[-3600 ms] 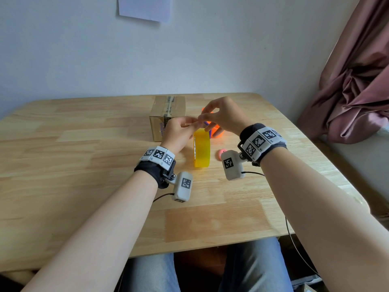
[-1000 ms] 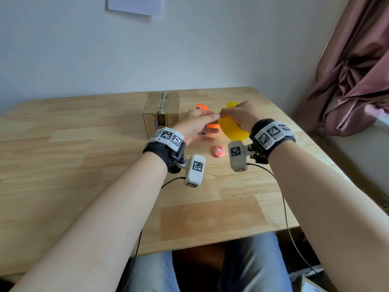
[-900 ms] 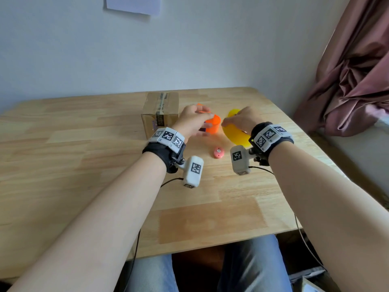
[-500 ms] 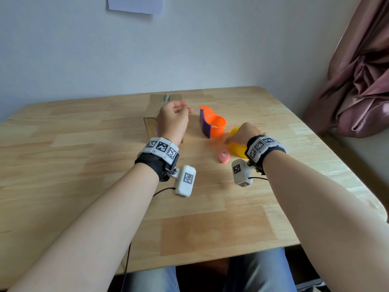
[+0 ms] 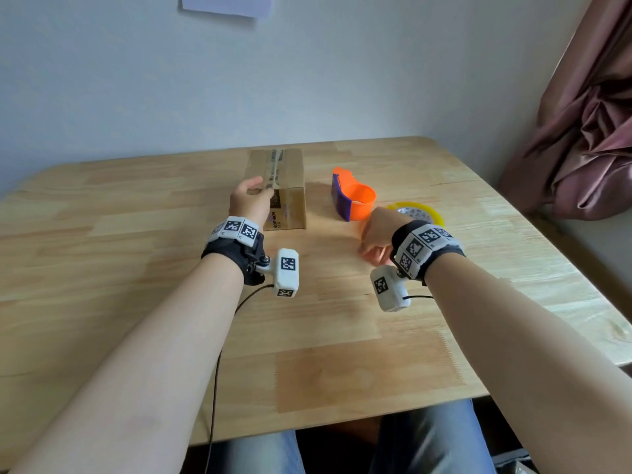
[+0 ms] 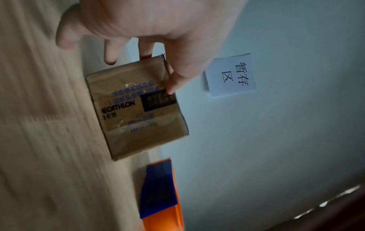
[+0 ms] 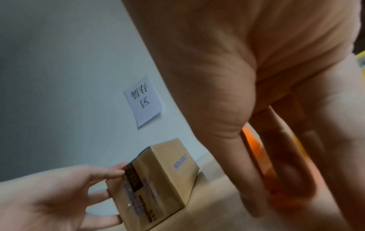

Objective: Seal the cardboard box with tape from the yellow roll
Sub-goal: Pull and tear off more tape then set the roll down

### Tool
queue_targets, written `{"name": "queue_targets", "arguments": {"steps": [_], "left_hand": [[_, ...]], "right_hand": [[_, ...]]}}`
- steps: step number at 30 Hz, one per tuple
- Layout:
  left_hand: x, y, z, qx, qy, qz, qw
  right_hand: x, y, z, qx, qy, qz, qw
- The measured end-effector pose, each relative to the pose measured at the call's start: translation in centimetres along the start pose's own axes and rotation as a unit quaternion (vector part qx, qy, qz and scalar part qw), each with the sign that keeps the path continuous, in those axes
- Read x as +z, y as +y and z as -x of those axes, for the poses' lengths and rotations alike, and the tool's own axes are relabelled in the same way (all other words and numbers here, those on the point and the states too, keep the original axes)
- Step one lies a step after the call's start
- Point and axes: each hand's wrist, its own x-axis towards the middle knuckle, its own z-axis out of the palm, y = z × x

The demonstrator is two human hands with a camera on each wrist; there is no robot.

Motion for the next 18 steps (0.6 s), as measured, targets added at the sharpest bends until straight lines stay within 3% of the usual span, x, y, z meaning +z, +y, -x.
{"name": "queue_targets", "arguments": {"steps": [7, 14, 18], "left_hand": [[-1.2, -0.7, 0.2, 0.022, -0.008, -0.007, 1.000], [-1.5, -0.3, 0.1, 0.013, -0.031, -0.006, 0.999], [-1.5, 0.0, 0.1, -0.002, -0.030, 0.019, 0.999]], "right_hand": [[2.1, -3.2, -2.2, -0.046, 0.024, 0.040, 0.998], [0.9, -3.4, -1.3, -0.069, -0.004, -0.068, 0.995], [0.1, -4.5, -2.1, -0.091, 0.119, -0.180, 0.972]]}}
